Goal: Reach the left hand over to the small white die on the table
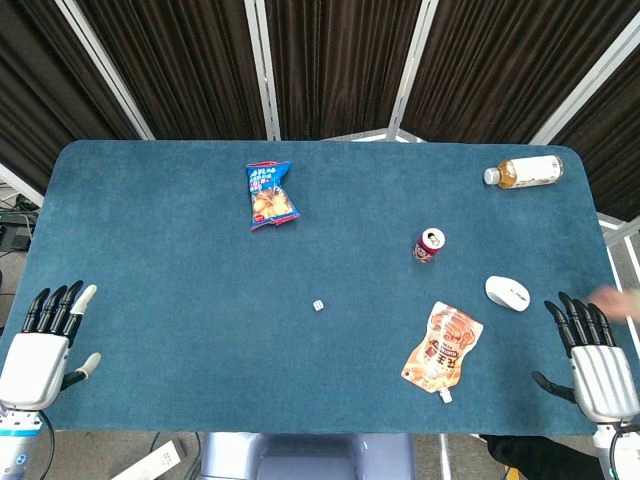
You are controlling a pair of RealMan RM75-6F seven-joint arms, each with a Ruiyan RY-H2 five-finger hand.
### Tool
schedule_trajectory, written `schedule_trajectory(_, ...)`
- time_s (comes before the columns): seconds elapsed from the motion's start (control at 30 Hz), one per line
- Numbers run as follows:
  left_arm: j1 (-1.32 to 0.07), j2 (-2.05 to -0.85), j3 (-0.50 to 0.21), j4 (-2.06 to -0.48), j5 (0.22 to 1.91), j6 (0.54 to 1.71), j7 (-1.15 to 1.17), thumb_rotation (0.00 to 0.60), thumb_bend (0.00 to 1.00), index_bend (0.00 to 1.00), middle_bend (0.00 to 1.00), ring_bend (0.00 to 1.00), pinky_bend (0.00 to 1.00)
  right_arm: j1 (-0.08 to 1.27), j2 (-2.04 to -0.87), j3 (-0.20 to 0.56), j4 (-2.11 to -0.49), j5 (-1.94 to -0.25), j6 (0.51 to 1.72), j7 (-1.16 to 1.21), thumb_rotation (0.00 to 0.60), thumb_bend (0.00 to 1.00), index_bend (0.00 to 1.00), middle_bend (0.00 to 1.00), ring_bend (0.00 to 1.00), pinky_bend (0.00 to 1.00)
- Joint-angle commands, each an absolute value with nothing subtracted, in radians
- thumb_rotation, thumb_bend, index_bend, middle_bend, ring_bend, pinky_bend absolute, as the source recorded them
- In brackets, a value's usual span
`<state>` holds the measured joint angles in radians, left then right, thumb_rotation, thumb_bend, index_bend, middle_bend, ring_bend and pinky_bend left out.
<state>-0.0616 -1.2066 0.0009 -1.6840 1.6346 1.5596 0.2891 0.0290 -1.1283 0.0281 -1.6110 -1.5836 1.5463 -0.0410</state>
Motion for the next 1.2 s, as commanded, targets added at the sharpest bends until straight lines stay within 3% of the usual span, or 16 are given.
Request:
schedule_trajectory(0.03,-0.062,-1.207,0.001,-1.684,1.635,1.559,0.29,0.6,0.22,0.0,0.0,0.0,0.0,0.029,-1.129,0.028,-1.613,-1.583,1.546,-0.043,0.6,0.0,0.06,0.0,0.0,0.0)
schedule_trajectory(0.37,-0.072,-1.21,-0.001,-1.683,1.644,1.55,0.284,0.6,0.22,0.0,0.0,0.0,0.0,0.029,-1.124,0.032,-1.618,-1.584,1.55,-0.034,0.6,0.0,0.06,0.0,0.0,0.0)
schedule_trajectory(0.57,-0.141,-1.23,-0.036,-1.685,1.669,1.487,0.329,0.6,0.22,0.0,0.0,0.0,0.0,0.036,-1.124,0.042,-1.613,-1.559,1.533,-0.03,0.6,0.0,0.06,0.0,0.0,0.0)
schedule_trajectory(0.63,-0.175,-1.247,-0.055,-1.691,1.661,1.446,0.36,0.6,0.22,0.0,0.01,0.03,0.09,0.038,-1.123,0.046,-1.609,-1.548,1.526,-0.024,0.6,0.0,0.06,0.0,0.0,0.0)
schedule_trajectory(0.67,-0.193,-1.255,-0.063,-1.696,1.659,1.426,0.378,0.6,0.22,0.0,0.04,0.08,0.16,0.039,-1.122,0.048,-1.607,-1.542,1.522,-0.02,0.6,0.0,0.06,0.0,0.0,0.0)
schedule_trajectory(0.73,-0.221,-1.268,-0.075,-1.7,1.661,1.395,0.403,0.6,0.22,0.0,0.24,0.32,0.41,0.04,-1.12,0.052,-1.605,-1.533,1.518,-0.014,0.6,0.01,0.06,0.0,0.0,0.0)
schedule_trajectory(0.83,-0.274,-1.299,-0.095,-1.709,1.654,1.327,0.45,0.6,0.23,0.0,0.53,0.57,0.58,0.042,-1.116,0.062,-1.603,-1.517,1.515,-0.001,0.6,0.01,0.06,0.0,0.0,0.0)
schedule_trajectory(0.93,-0.379,-1.362,-0.137,-1.718,1.601,1.173,0.537,0.6,0.32,0.0,0.71,0.72,0.68,0.05,-1.107,0.08,-1.598,-1.492,1.506,0.024,0.6,0.0,0.06,0.0,0.0,0.0)
schedule_trajectory(1.1,-0.478,-1.429,-0.182,-1.725,1.481,1.029,0.634,0.6,0.56,0.0,0.83,0.82,0.75,0.056,-1.105,0.093,-1.576,-1.455,1.482,0.052,0.6,0.0,0.06,0.0,0.0,0.0)
schedule_trajectory(1.2,-0.537,-1.464,-0.193,-1.717,1.405,0.947,0.696,0.6,0.62,0.0,0.84,0.83,0.75,0.059,-1.102,0.102,-1.562,-1.431,1.466,0.074,0.6,0.01,0.06,0.0,0.0,0.0)
